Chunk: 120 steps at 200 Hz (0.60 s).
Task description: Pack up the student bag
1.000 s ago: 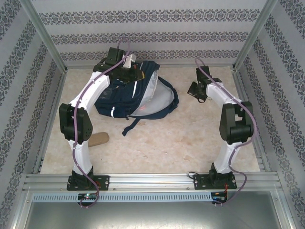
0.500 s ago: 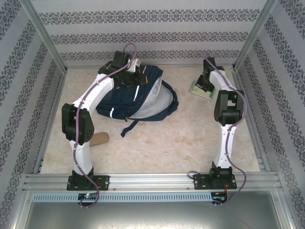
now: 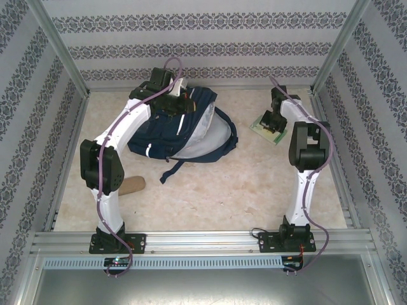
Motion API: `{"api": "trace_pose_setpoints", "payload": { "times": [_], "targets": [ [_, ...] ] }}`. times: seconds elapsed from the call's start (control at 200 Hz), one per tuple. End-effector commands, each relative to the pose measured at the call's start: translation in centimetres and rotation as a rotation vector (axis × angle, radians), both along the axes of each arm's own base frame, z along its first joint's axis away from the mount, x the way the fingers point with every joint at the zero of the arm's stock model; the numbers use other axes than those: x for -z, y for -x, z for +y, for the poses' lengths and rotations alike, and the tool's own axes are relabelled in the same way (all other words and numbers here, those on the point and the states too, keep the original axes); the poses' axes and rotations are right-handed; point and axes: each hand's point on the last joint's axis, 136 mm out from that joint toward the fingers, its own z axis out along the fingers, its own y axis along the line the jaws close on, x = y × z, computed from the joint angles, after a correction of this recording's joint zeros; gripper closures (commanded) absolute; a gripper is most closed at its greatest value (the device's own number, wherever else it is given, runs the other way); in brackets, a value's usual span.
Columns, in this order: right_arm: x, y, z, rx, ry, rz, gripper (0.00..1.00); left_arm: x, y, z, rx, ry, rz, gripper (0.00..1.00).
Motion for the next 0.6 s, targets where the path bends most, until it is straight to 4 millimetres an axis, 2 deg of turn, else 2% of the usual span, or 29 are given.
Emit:
{"api": "trace_pose_setpoints", "payload": {
  "times": [0.0, 0.18, 0.305, 0.395, 0.49, 0.594],
  "targets": [
    [0.7, 4.7, 2.6, -0.047, -0.045, 0.09, 1.0, -1.9, 0.9, -1.1, 0.064, 0.027, -0.035, 0.96],
    [0.7, 10.9, 5.8, -0.077, -0.074, 0.119, 1.0, -1.7, 0.6, -1.5, 0.084, 0.038, -0.034, 0.96],
    [0.5, 14.9, 8.8, -0.102, -0.088, 0.121, 1.0, -1.6, 0.6, -1.6, 0.097, 0.039, -0.037, 0.94],
    [1.1, 17.8, 11.0, -0.128, -0.088, 0.144, 1.0, -1.3, 0.6, -1.7, 0.1, 0.04, -0.033, 0.94],
    [1.7, 20.2, 13.3, -0.15, -0.087, 0.159, 1.0, -1.3, 0.8, -1.7, 0.106, 0.049, -0.028, 0.94],
    [1.7, 21.7, 16.1, -0.182, -0.106, 0.148, 1.0, -1.2, 1.0, -1.7, 0.106, 0.054, -0.029, 0.92]
  ]
}}
